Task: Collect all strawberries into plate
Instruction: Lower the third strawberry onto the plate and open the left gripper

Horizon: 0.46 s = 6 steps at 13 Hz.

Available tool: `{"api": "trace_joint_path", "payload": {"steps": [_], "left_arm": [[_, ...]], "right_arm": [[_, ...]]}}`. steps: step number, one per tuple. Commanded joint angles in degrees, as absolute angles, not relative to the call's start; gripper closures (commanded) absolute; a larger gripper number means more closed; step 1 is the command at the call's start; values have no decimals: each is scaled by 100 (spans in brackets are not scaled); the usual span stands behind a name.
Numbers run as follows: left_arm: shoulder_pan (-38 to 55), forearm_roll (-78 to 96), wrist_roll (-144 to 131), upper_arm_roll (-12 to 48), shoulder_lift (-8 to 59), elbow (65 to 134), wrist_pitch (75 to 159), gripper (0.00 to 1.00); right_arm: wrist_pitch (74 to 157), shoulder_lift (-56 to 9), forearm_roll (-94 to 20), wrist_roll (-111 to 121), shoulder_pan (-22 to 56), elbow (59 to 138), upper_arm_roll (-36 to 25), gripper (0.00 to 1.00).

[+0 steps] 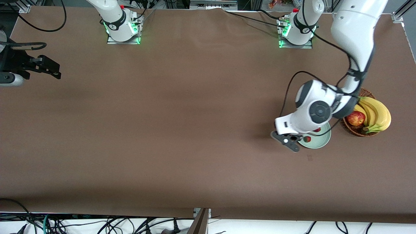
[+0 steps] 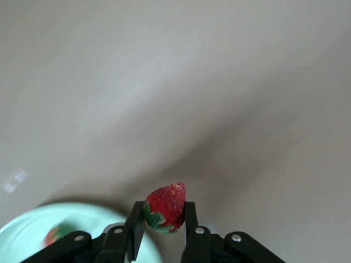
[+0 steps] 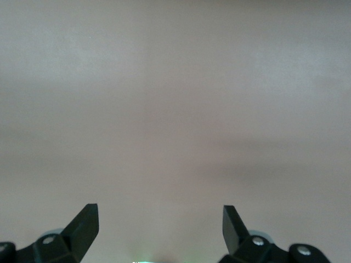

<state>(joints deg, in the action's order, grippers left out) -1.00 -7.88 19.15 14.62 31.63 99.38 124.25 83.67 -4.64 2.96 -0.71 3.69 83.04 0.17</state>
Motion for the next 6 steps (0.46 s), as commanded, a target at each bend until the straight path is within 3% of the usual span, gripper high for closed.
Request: {"api": "trace_joint_path", "payload": {"steps": [1, 3, 4, 5, 6], "left_arm": [[-753, -914, 2626, 1494, 3216, 10055, 12226, 83], [-1027, -923, 2821, 1485, 3278, 10055, 12226, 73], [-1046, -914, 2839, 1485, 3270, 10055, 12234, 29], [-1055, -923, 2848, 1494, 3261, 10063, 12234, 0], [-1046, -923, 2848, 1494, 3226, 10055, 12226, 0]], "right_arm": [[8341, -483, 387, 44, 334, 8253, 70, 0], [8341, -492, 387, 35, 343, 8253, 70, 0], [8332, -492, 387, 18, 351, 8253, 70, 0], [8332, -492, 387, 26, 360, 8253, 70, 0], [8332, -501, 369, 35, 343, 8253, 70, 0]]}}
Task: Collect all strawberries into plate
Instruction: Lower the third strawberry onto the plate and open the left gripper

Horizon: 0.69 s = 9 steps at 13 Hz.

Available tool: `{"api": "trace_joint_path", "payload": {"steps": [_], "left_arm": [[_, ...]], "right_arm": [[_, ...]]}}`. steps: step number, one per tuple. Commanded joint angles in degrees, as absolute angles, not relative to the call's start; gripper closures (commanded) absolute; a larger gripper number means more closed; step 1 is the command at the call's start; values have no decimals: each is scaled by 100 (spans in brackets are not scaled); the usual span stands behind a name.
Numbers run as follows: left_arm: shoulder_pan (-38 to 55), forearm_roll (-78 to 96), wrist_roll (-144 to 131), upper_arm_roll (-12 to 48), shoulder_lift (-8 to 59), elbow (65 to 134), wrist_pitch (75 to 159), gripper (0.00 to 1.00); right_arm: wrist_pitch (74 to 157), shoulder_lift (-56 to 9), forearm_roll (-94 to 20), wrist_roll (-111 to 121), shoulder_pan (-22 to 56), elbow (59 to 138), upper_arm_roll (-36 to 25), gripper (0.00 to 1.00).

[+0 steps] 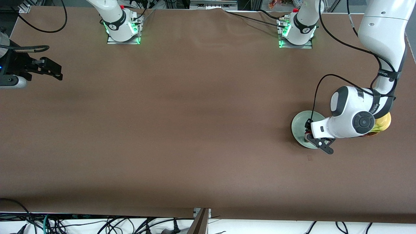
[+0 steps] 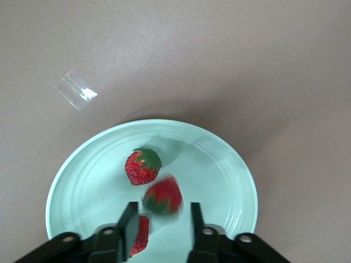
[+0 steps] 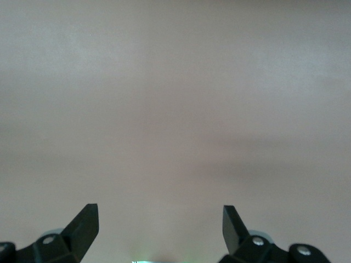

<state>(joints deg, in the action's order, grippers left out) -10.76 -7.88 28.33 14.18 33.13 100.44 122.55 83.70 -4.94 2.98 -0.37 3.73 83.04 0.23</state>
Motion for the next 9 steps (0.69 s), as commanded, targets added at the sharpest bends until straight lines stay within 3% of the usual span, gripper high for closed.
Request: {"api": "trace_joint_path", "payload": {"steps": [1, 5, 9], "left_arm": [[-1028, -914, 2830, 1512, 3208, 10037, 12217, 0], [-976, -800, 2602, 1591, 2875, 9976, 12016, 0], [-967, -782, 1437, 1880, 2532, 8880, 10200, 0]], "right_arm": [[8323, -492, 352, 35, 334, 8253, 62, 0], [8323, -501, 352, 44, 334, 8253, 70, 0], [8332, -519, 343, 44, 343, 8253, 70, 0]]}}
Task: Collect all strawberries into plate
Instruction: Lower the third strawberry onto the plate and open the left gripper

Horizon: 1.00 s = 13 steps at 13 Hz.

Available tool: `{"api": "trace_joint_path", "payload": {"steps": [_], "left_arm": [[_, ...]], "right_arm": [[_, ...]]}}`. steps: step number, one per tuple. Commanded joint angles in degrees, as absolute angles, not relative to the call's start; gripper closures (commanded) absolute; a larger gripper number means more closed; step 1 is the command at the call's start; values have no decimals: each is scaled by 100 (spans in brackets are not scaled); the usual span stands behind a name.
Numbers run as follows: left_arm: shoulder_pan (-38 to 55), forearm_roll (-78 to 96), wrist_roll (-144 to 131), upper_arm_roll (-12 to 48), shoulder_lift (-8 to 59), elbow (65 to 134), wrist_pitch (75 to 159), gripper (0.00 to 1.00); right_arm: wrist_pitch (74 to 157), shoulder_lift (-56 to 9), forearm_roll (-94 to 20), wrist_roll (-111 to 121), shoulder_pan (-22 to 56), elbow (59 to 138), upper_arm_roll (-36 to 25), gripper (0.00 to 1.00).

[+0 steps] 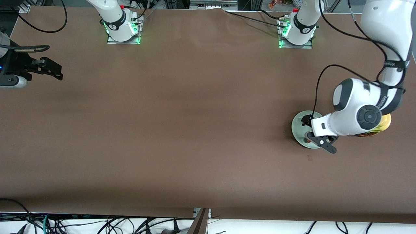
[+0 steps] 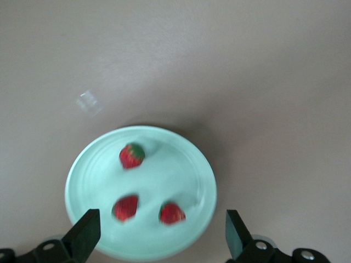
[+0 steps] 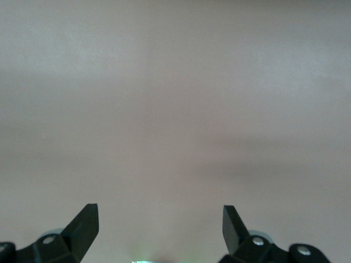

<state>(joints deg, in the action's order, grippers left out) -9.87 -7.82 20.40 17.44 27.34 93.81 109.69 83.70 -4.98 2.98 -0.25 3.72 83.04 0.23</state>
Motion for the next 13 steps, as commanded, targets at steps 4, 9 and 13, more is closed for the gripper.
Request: {"api": "trace_joint_path", "payload": {"steps": [4, 9, 13], "left_arm": [[-976, -800, 563, 2083, 1891, 8114, 9150, 0], [114, -63, 519, 397, 312, 9047, 9315, 0], [237, -53, 27, 246, -352, 10090, 9721, 0]], "right_arm": [[8332, -527, 343, 35, 352, 8253, 70, 0], [8341, -536, 351, 35, 352, 8253, 70, 0], [8350, -554, 343, 35, 343, 8253, 70, 0]]}}
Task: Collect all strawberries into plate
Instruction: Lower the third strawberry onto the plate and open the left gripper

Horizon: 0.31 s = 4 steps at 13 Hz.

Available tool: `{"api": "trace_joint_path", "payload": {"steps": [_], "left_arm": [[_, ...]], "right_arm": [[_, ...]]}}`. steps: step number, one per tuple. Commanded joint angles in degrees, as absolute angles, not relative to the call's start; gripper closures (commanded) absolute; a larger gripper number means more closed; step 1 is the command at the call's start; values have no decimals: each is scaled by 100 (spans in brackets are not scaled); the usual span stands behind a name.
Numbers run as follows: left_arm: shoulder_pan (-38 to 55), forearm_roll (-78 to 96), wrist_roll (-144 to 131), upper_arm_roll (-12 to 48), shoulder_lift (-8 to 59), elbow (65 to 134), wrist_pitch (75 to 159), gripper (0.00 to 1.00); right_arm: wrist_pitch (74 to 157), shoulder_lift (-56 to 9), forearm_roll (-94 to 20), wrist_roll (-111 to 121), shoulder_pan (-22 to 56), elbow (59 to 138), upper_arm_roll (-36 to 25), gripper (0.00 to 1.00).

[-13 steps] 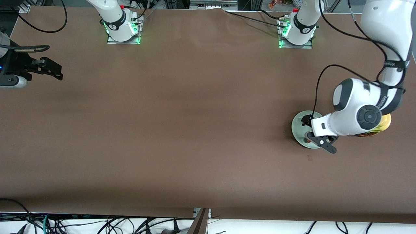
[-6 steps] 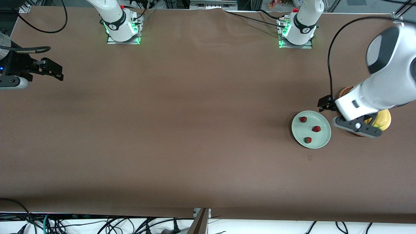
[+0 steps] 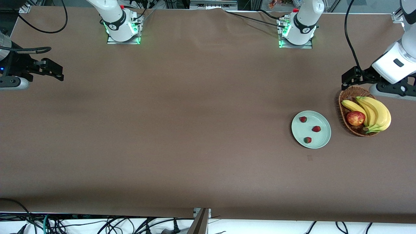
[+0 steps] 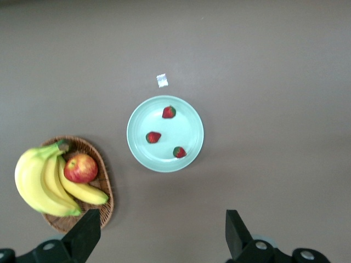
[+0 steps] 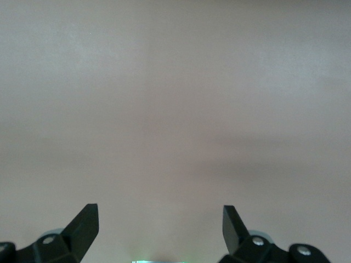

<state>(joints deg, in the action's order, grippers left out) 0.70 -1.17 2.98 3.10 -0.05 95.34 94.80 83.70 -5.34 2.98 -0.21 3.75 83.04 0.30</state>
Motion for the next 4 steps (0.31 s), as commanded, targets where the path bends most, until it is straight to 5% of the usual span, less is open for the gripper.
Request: {"api": "trace_joint_path", "payload": {"steps": [1, 4], "left_arm": [[229, -44, 26, 237, -317, 10081, 9712, 0], [220, -62, 9, 237, -246, 10028, 9580, 0]], "right_arm": [[8341, -562, 343, 35, 343, 8253, 70, 0], [8341, -563, 343, 35, 352, 8253, 70, 0]]}}
